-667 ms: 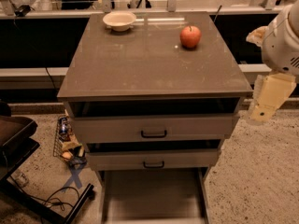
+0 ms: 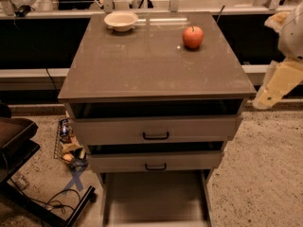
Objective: Place apple into bottom drawer
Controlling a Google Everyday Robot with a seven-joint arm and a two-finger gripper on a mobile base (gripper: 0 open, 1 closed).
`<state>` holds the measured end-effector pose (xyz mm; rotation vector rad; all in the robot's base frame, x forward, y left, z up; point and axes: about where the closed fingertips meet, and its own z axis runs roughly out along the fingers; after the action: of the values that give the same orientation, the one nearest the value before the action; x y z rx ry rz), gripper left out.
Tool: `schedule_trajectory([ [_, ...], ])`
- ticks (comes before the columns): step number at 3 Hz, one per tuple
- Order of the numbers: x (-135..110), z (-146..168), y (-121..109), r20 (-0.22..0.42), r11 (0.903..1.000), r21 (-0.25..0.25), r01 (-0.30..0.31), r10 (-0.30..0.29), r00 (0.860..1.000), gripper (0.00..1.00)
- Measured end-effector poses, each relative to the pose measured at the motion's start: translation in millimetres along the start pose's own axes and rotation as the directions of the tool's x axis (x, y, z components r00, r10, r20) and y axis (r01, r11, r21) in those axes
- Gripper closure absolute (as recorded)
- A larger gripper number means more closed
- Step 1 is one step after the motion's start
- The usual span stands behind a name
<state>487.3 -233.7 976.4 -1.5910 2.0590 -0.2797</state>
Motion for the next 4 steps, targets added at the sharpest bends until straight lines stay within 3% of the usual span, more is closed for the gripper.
schedule_trajectory([
  [1, 27.0, 13.4, -32.3, 0.126, 0.986, 0.092, -0.139, 0.127, 0.984, 0.0],
  [2, 32.0, 39.8, -56.9, 0.32, 0.9482, 0.123, -0.293, 0.242, 0.916, 0.0],
  [3, 19.7, 40.2, -80.2, 0.446, 0.9083, 0.147, -0.391, 0.292, 0.846, 0.0],
  [4, 19.6, 40.2, -80.2, 0.446, 0.9084, 0.147, -0.391, 0.292, 0.846, 0.0],
])
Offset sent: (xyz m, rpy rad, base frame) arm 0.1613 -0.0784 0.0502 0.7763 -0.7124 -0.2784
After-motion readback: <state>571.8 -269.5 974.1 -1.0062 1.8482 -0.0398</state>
